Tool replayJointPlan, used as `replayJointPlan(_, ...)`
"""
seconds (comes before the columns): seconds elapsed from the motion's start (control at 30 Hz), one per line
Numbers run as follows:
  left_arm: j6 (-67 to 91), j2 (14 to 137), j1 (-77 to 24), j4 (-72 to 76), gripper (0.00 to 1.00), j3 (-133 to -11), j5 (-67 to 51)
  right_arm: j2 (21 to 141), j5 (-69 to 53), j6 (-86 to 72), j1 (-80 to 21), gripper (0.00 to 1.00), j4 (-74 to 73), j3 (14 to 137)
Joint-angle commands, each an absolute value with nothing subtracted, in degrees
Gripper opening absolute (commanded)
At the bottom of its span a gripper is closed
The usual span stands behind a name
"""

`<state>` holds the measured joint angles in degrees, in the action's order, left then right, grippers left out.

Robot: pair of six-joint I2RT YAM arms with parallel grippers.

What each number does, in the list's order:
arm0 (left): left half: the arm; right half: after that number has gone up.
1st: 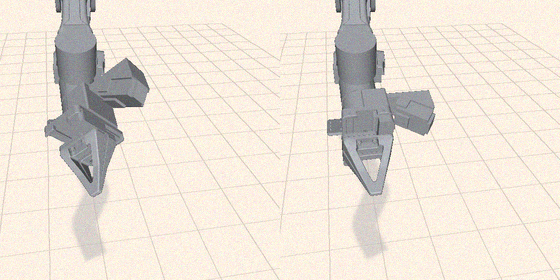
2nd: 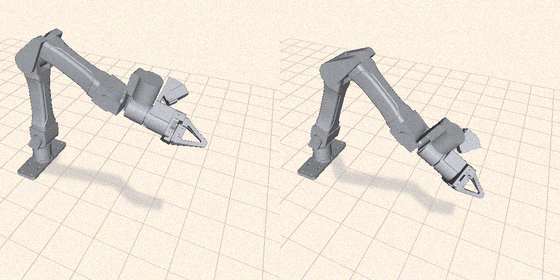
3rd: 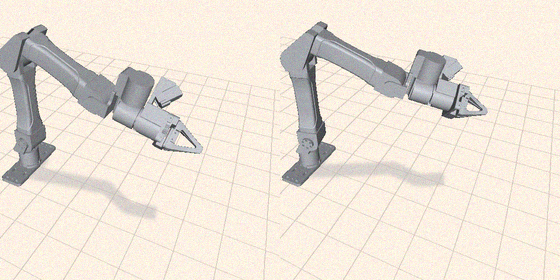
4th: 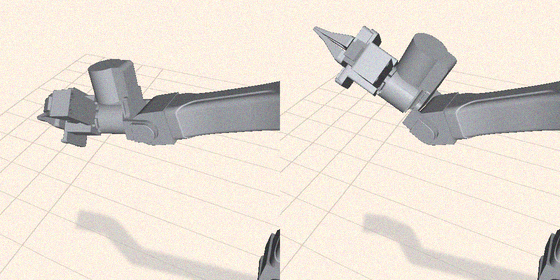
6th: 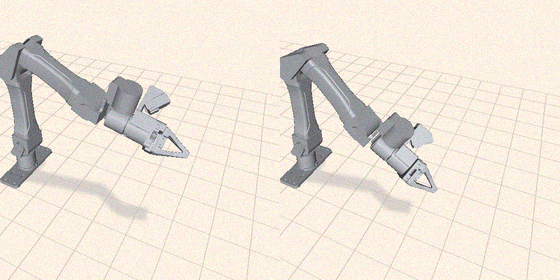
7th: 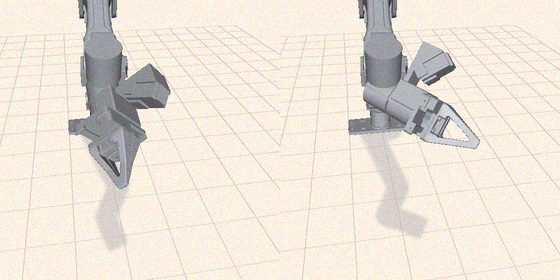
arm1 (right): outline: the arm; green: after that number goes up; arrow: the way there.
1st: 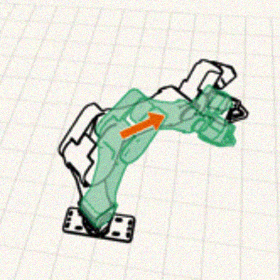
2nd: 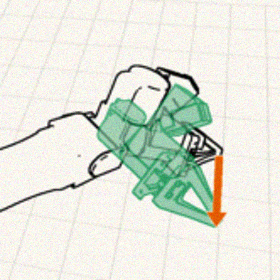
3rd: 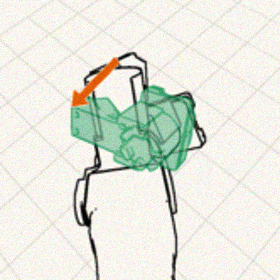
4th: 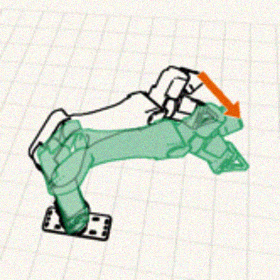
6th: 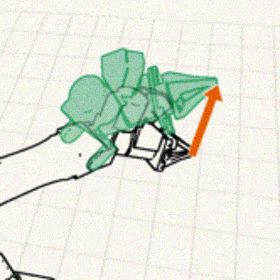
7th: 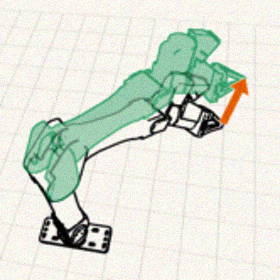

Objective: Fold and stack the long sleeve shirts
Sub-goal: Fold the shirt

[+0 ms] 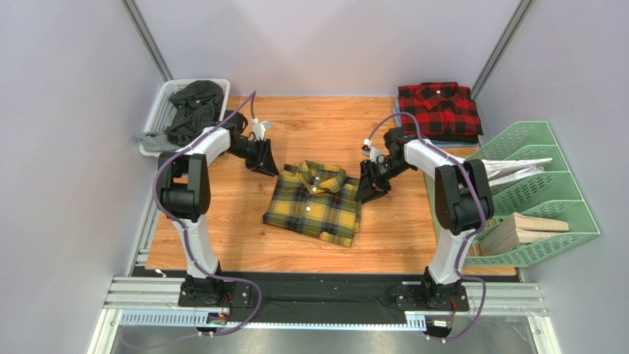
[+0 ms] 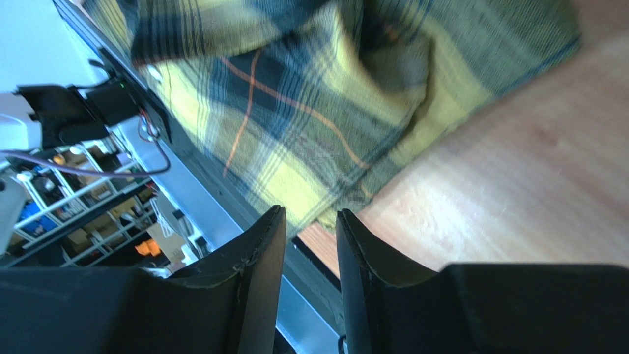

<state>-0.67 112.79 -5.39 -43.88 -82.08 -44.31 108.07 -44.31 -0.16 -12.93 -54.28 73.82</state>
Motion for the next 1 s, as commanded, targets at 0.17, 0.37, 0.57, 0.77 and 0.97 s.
replayJointPlan(0.17,-2.46,116.28,-6.33,-43.51,0.40,-86.75,-46.14,113.38,-44.82,-6.06,-12.74,0.39,-46.68,76.47)
replayJointPlan(0.37,-2.90,117.42,-6.86,-43.42,0.43,-86.57,-45.09,115.40,-45.09,-8.09,-12.74,0.42,-44.12,76.73)
replayJointPlan(0.57,-3.16,119.09,-7.03,-43.59,0.47,-86.66,-43.86,115.84,-43.77,-8.09,-13.09,0.46,-44.56,75.59)
replayJointPlan(0.77,-3.34,119.79,-7.03,-42.98,0.44,-86.84,-45.52,115.05,-43.94,-7.82,-13.62,0.34,-44.30,74.70)
replayJointPlan(0.97,-2.99,119.27,-7.03,-42.80,0.17,-86.49,-47.37,112.86,-44.30,-6.95,-13.80,0.00,-44.47,74.88)
